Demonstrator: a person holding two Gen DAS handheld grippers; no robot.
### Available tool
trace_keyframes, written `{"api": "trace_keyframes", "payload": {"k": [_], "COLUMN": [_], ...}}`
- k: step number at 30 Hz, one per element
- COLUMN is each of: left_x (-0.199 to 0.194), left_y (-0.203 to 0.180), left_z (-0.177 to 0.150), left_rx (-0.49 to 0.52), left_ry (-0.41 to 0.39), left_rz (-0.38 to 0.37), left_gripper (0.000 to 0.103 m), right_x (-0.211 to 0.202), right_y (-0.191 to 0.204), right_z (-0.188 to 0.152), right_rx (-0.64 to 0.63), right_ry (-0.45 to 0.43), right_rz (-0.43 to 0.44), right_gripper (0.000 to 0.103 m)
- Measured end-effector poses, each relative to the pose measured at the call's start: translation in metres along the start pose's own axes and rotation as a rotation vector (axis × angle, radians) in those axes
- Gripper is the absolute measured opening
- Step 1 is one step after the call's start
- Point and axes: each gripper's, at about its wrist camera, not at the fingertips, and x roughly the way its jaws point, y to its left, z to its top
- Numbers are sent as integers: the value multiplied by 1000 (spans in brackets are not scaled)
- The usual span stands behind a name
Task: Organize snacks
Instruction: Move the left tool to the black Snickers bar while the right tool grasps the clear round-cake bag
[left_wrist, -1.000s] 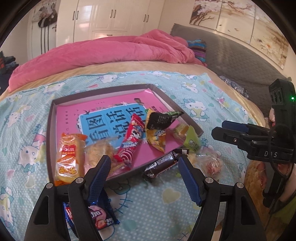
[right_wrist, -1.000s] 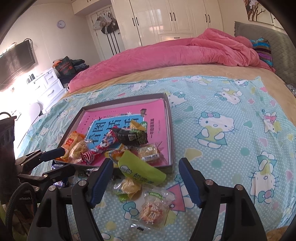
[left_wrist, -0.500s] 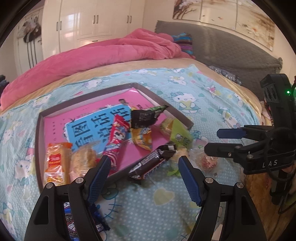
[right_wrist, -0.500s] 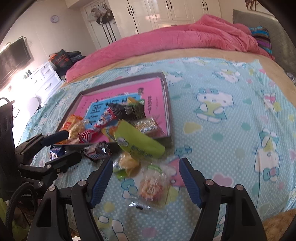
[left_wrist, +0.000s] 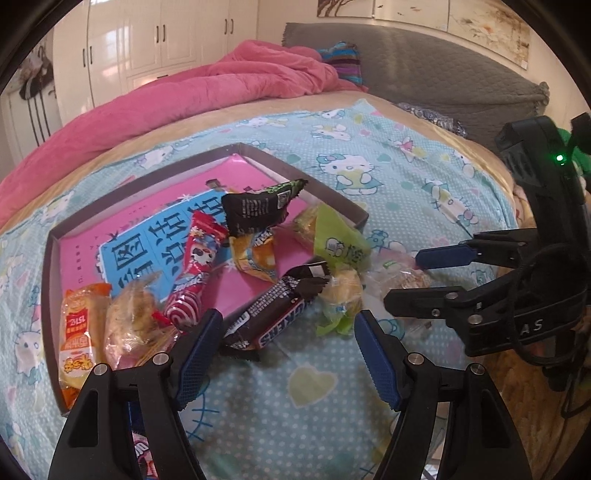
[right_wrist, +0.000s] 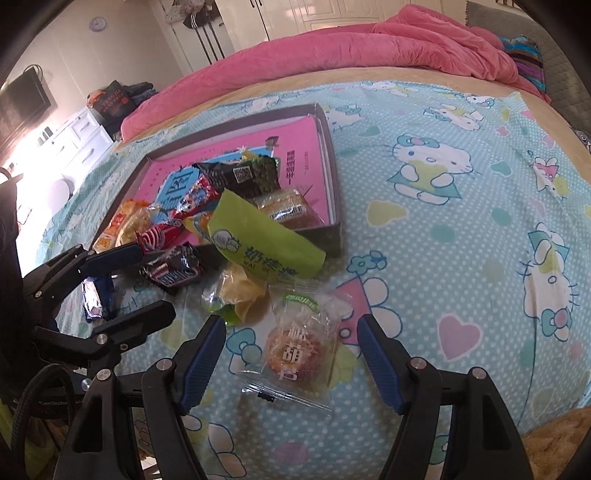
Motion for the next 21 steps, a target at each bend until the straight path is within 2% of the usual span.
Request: {"api": "trace_keyframes", "payload": {"k": [1, 3, 8, 11, 17, 21], "left_x": [1, 4, 4, 1, 0, -12], "left_y": [0, -2, -4, -2, -5, -2], "left_z": [-1, -2, -2, -2, -5, -1], "left_rx": [-2, -1, 3, -8, 10, -6], "left_ry": [5, 29, 33, 38, 68, 10], "left_rz": [-9, -31, -55, -88, -121, -83], "left_gripper": [74, 66, 63, 54, 52, 52], "right_x": [1, 0, 0, 2, 3, 4], "right_y": [0, -2, -6, -7, -8, -11], "right_z": [0, 0, -1, -2, -2, -2], "right_rx": [3, 9, 26, 29, 30, 39], "right_ry": [2, 0, 0, 8, 13, 13], "right_rz": [0, 2, 12, 24, 37, 37], "right_gripper": [73, 73, 73, 73, 73, 73]}}
